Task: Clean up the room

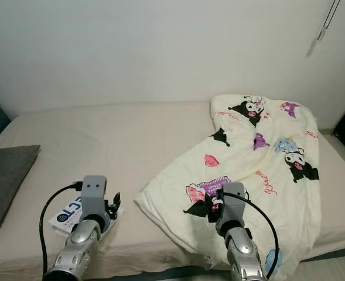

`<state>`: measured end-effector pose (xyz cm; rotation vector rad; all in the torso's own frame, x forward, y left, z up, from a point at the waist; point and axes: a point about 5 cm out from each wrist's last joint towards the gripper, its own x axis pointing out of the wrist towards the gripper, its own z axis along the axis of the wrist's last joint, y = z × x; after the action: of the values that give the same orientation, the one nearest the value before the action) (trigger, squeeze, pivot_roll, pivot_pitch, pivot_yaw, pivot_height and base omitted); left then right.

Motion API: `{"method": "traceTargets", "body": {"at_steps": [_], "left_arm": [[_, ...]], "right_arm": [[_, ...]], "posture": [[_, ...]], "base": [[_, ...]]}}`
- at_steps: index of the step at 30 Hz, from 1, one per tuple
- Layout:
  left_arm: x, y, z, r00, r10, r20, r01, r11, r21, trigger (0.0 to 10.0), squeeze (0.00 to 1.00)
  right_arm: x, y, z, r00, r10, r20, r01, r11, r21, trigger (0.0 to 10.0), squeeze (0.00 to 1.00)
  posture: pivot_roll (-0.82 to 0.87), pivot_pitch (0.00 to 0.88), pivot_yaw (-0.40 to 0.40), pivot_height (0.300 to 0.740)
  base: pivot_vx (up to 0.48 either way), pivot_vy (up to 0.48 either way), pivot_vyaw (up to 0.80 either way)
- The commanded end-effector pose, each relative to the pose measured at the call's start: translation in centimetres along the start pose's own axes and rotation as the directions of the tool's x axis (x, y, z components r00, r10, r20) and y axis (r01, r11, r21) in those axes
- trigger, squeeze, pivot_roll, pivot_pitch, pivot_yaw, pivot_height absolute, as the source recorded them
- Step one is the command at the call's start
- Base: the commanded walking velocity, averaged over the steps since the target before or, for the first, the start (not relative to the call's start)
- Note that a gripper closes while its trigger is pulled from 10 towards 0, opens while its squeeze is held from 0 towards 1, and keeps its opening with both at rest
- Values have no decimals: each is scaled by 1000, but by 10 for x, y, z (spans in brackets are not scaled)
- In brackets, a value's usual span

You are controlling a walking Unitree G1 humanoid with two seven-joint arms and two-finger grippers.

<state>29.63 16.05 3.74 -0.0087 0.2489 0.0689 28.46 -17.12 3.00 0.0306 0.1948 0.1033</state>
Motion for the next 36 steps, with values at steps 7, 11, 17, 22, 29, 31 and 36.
{"method": "traceTargets", "body": {"at_steps": [7,11,17,22,29,31,36], "left_arm": [[-3,0,-4,1000,-15,-15,15,1000,25,10000,0],[-2,0,-5,1000,-16,-16,17,1000,25,10000,0],[-2,0,-3,1000,-14,-13,14,1000,23,10000,0],[-3,1,-5,1000,-16,-17,16,1000,25,10000,0],[-2,0,-5,1000,-22,-17,22,999,26,10000,0],[-2,0,-5,1000,-23,-17,24,999,26,10000,0],[-2,-1,-6,1000,-25,-17,26,999,25,10000,0]], "right_arm": [[-4,0,-8,999,-6,-34,6,1000,0,10000,0],[-4,0,-8,999,-6,-35,6,1000,0,10000,0],[-3,2,-8,999,0,-37,0,1000,-1,10000,0],[-4,2,-9,999,1,-39,-1,1000,-1,10000,0],[-4,2,-9,999,1,-40,-1,1000,-4,10000,0],[-4,2,-10,999,1,-41,-1,1000,-4,10000,0],[-5,2,-10,999,3,-40,-3,1000,-5,10000,0]], "posture": [[19,116,5,740],[19,116,5,740],[22,113,3,740],[20,106,4,740],[18,102,4,740],[17,96,5,740],[14,91,4,740]], "base": [[0,0,0],[0,0,0],[0,0,0],[0,0,0],[0,0,0],[0,0,0],[0,0,0]]}}
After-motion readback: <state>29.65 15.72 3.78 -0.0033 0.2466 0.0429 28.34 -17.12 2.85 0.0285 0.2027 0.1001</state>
